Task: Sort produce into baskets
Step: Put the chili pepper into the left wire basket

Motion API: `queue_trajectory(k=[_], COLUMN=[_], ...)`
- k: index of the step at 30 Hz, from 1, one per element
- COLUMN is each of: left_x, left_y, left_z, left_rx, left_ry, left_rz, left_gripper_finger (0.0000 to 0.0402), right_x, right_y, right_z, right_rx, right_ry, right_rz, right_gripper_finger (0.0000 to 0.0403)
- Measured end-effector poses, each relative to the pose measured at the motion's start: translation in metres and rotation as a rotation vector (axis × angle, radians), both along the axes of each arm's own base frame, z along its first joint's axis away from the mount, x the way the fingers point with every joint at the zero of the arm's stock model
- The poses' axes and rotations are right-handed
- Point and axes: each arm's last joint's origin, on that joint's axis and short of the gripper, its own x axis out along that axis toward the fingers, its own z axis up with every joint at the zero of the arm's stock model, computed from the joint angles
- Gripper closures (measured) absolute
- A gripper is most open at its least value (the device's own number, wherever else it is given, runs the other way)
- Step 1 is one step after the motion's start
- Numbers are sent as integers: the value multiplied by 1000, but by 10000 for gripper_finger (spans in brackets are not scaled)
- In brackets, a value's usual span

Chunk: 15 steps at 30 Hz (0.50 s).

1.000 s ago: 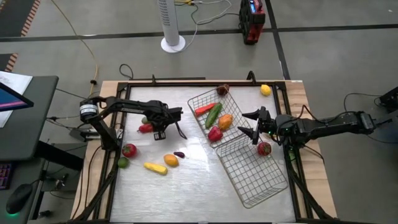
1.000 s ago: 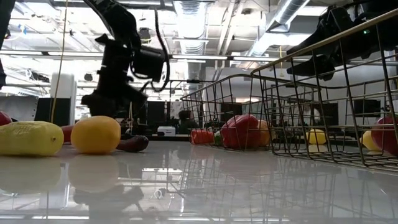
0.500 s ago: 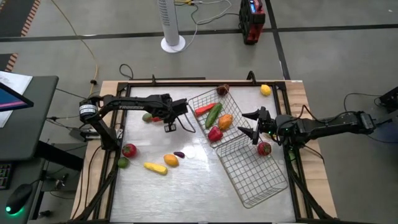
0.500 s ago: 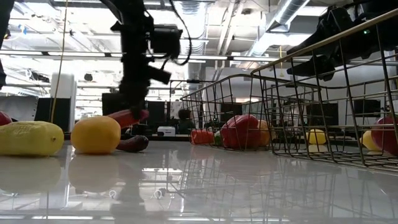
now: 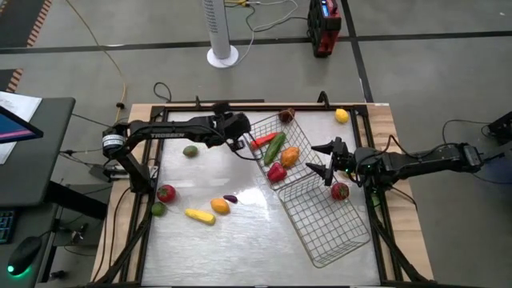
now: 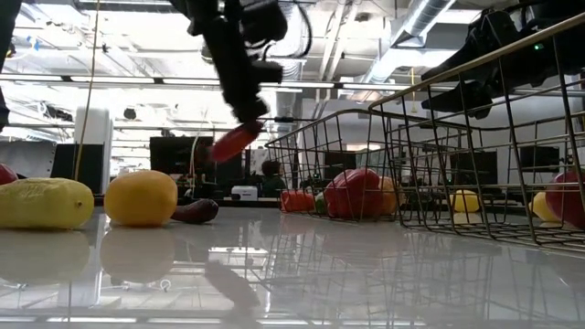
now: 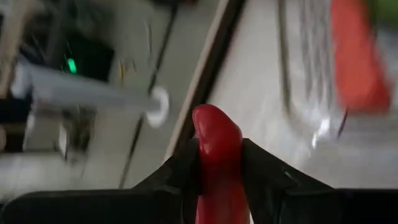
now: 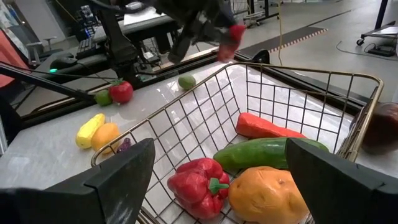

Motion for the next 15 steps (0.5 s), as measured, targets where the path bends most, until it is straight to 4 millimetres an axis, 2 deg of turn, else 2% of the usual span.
queue_trajectory(k=[9, 12, 15], left_x=[33, 38, 41], left_y=[-21, -31, -37], left_z=[29, 32, 31], left_rx=[236, 227, 146], left_ry=[-180, -212, -255], left_rz=[-252, -351, -468], left_gripper_finger=[313, 313, 313], right_x=[0, 0, -1], right_y=[0, 0, 0], right_z=[0, -1, -3], right_rx=[1, 3, 7], right_ry=[-3, 7, 30], right_rz=[0, -1, -4], right_gripper_finger=[17, 17, 17])
